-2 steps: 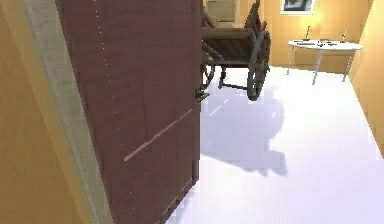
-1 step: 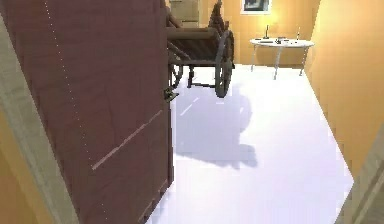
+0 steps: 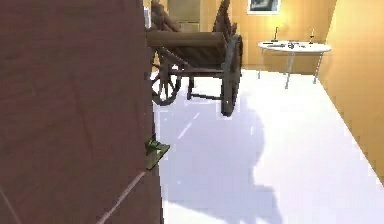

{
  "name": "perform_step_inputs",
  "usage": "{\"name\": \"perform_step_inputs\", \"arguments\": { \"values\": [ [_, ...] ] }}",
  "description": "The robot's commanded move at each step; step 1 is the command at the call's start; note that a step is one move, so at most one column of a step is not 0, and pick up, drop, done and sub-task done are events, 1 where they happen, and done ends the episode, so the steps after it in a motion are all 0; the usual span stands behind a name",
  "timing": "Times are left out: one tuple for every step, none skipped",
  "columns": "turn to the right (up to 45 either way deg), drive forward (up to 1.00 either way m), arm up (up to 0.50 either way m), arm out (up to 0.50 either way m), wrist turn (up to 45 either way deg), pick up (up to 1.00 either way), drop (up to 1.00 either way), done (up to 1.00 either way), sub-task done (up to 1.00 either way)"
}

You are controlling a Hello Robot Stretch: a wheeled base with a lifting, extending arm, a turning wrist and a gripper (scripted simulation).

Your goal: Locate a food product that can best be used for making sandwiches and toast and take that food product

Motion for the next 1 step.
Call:
{"name": "perform_step_inputs", "arguments": {
  "values": [
    [27.0, 0.00, 0.00, 0.00, 0.0, 0.00, 0.00, 0.00, 0.00]
  ]
}}
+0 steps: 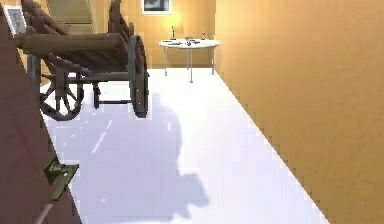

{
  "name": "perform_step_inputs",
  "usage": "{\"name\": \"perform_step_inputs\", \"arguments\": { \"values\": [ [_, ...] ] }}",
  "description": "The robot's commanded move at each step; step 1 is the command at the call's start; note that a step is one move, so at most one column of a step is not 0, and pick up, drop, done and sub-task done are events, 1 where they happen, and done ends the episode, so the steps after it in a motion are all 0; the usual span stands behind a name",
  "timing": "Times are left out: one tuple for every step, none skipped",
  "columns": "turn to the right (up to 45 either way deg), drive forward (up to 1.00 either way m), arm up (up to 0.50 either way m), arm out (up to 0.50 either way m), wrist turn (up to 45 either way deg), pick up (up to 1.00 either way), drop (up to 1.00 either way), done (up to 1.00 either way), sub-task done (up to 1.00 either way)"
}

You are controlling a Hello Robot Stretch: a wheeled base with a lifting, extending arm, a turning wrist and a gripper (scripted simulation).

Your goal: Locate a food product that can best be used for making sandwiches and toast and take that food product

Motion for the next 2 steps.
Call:
{"name": "perform_step_inputs", "arguments": {
  "values": [
    [0.0, 1.00, 0.00, 0.00, 0.0, 0.00, 0.00, 0.00, 0.00],
    [-39.0, 0.00, 0.00, 0.00, 0.0, 0.00, 0.00, 0.00, 0.00]
  ]
}}
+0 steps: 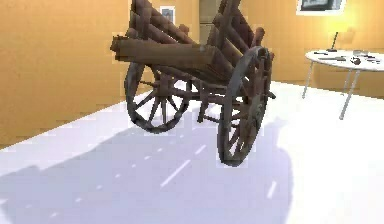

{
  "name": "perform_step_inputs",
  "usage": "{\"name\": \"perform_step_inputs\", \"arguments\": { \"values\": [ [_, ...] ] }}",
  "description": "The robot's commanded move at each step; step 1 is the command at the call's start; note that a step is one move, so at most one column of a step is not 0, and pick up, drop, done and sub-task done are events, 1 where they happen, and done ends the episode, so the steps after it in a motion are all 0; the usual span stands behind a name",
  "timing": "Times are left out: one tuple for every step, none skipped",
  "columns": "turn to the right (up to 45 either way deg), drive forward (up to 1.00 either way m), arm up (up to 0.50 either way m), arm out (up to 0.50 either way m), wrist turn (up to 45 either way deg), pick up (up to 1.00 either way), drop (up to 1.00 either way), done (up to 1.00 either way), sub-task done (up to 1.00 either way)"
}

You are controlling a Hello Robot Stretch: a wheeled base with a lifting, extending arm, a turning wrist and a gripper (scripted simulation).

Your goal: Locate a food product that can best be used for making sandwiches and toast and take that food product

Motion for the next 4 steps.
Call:
{"name": "perform_step_inputs", "arguments": {
  "values": [
    [0.0, 0.35, 0.00, 0.00, 0.0, 0.00, 0.00, 0.00, 0.00],
    [-45.0, 0.00, 0.00, 0.00, 0.0, 0.00, 0.00, 0.00, 0.00],
    [-6.0, 0.00, 0.00, 0.00, 0.0, 0.00, 0.00, 0.00, 0.00],
    [0.0, 0.65, 0.00, 0.00, 0.0, 0.00, 0.00, 0.00, 0.00]
  ]
}}
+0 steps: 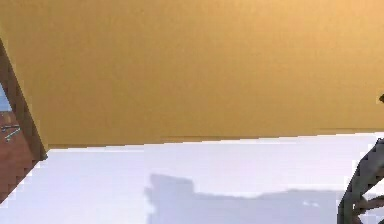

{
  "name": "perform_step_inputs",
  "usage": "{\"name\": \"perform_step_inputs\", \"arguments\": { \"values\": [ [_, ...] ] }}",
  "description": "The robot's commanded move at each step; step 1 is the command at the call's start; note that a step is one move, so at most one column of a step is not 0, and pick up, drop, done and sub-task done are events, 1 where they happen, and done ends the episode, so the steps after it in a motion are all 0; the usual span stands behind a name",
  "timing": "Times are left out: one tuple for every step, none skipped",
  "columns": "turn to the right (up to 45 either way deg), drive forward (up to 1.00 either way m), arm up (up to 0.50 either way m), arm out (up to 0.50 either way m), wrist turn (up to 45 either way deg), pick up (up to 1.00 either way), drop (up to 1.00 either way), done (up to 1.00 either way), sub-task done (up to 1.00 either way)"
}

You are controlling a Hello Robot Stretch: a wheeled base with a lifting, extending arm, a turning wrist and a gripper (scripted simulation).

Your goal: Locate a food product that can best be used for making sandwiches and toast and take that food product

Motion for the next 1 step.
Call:
{"name": "perform_step_inputs", "arguments": {
  "values": [
    [-33.0, 0.00, 0.00, 0.00, 0.0, 0.00, 0.00, 0.00, 0.00]
  ]
}}
